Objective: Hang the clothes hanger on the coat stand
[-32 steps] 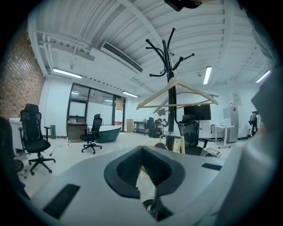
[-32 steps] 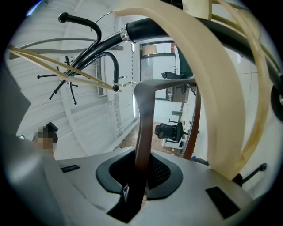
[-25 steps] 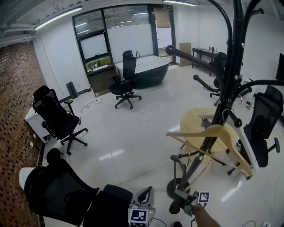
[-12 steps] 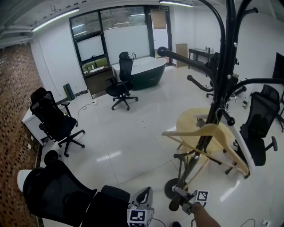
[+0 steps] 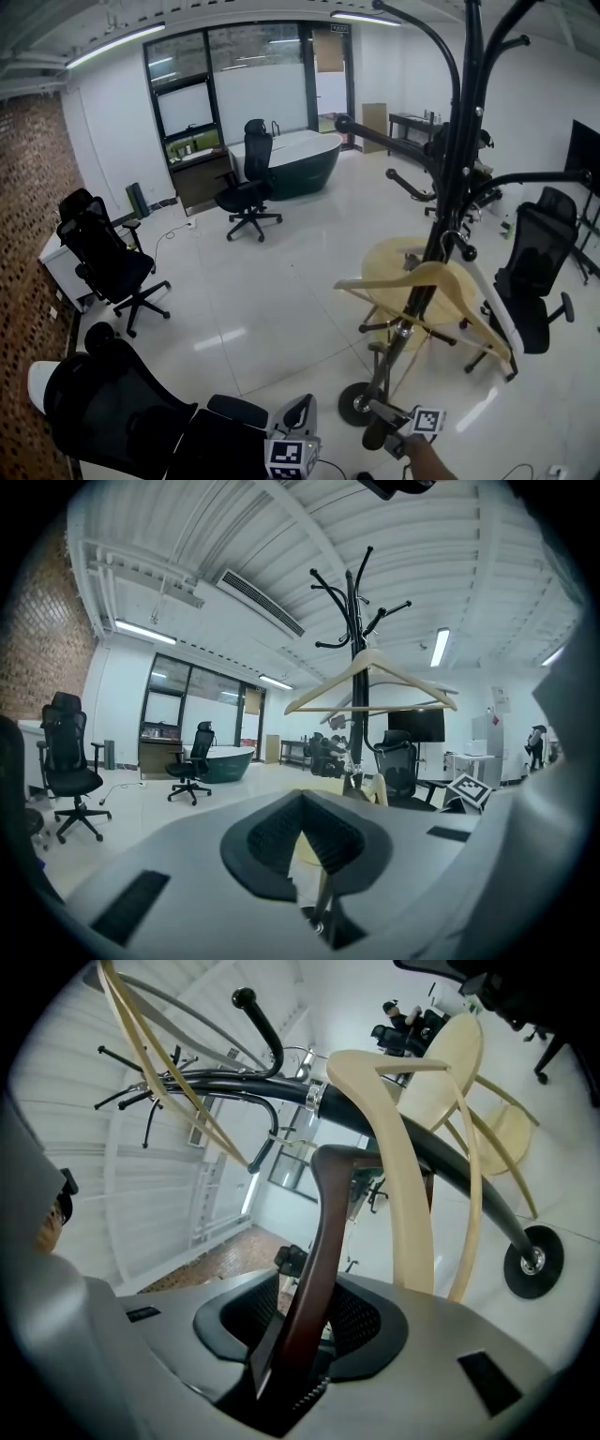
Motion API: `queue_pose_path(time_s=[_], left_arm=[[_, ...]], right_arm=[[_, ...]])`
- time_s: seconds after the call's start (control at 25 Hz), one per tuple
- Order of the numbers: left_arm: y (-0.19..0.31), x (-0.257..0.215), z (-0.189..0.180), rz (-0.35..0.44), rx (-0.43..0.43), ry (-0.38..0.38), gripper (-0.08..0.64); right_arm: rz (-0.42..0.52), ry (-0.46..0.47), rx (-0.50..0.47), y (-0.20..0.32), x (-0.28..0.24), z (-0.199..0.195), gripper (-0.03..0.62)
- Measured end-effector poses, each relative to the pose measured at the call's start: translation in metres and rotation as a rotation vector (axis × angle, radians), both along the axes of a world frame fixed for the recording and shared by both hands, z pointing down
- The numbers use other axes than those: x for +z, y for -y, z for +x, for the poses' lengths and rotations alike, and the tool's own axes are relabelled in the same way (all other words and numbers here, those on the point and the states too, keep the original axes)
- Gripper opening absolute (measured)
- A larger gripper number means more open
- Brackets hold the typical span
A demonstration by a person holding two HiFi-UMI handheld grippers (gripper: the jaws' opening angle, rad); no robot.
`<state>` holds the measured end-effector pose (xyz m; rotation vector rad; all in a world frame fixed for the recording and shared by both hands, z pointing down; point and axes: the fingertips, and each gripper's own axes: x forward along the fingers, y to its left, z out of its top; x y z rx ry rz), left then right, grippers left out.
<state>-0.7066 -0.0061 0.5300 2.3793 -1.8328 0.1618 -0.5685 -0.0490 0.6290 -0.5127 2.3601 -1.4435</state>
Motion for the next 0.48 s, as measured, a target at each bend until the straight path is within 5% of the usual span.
queue_pose_path(time_s=[0.32, 0.48], left_arm=[[-0.022, -0.010, 0.002, 0.015, 0.031, -0.006, 0.017], [-0.024, -0.007, 0.005, 0.013, 0.037, -0.005, 0.017]], right_arm=[[0.024, -0.113, 0.055, -0.021, 0.000, 0.017, 0.135], [0.087, -0.314, 0.096, -0.024, 0.003, 0.029, 0.153]])
